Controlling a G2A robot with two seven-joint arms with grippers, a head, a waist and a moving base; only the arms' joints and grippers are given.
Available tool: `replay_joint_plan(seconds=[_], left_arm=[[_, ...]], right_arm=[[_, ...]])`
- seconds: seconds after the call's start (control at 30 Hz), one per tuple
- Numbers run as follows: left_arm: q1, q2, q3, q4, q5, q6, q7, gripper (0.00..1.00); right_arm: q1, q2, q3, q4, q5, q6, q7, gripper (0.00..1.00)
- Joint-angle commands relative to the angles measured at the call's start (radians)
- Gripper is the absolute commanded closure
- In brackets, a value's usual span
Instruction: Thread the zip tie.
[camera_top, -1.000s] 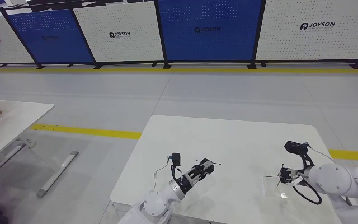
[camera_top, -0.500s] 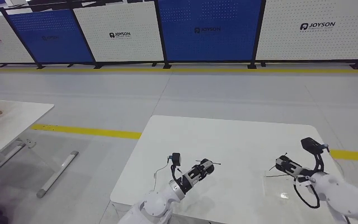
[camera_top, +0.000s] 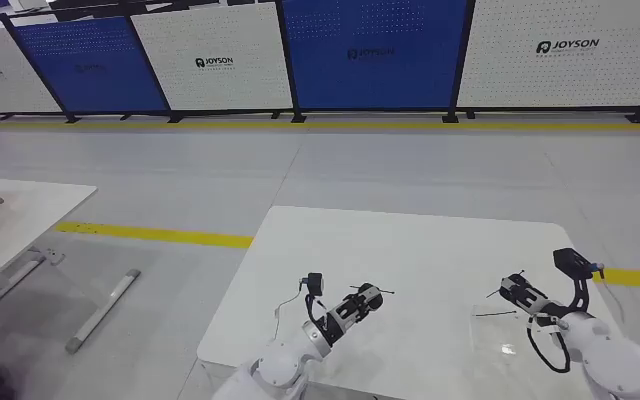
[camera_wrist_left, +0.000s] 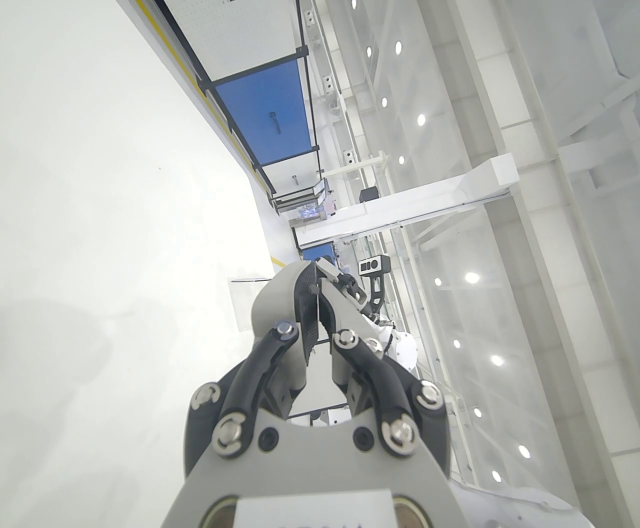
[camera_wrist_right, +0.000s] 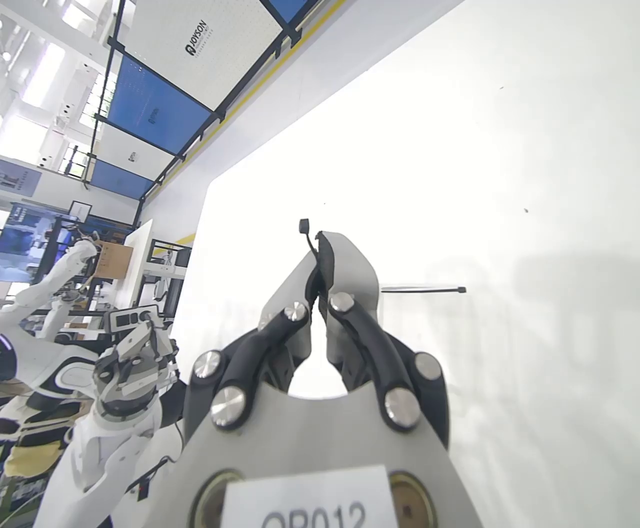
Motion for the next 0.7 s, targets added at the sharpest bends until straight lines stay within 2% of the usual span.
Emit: replay_joint_plan(seconds=[0.0, 0.1, 0.2, 0.33, 0.4, 0.53, 0.67], left_arm=[[-0.006, -0.002, 0.02, 0.014, 0.055, 0.02, 0.02, 1.0], [-0.016, -0.005, 0.045, 0.037, 0.119, 0.029, 0.051, 1.0], [-0.026, -0.01, 0.072, 0.06, 0.176, 0.015, 0.091, 1.0], [-0.027, -0.01, 0.075, 0.063, 0.183, 0.008, 0.098, 1.0], [-0.027, -0.01, 0.075, 0.063, 0.183, 0.008, 0.098, 1.0], [-0.027, -0.01, 0.075, 0.063, 0.183, 0.008, 0.098, 1.0], [-0.027, -0.01, 0.075, 0.063, 0.183, 0.008, 0.098, 1.0]], right_arm=[[0.0, 0.0, 0.0, 0.0, 0.0, 0.0, 0.0, 1.0], [0.0, 0.0, 0.0, 0.0, 0.0, 0.0, 0.0, 1.0], [0.0, 0.0, 0.0, 0.0, 0.0, 0.0, 0.0, 1.0], [0.0, 0.0, 0.0, 0.0, 0.0, 0.0, 0.0, 1.0], [-0.008, -0.003, -0.001, -0.005, 0.022, -0.037, -0.008, 1.0], [-0.076, -0.014, 0.0, -0.051, 0.045, -0.107, -0.158, 1.0], [-0.142, -0.024, -0.009, -0.107, 0.053, -0.128, -0.262, 1.0]])
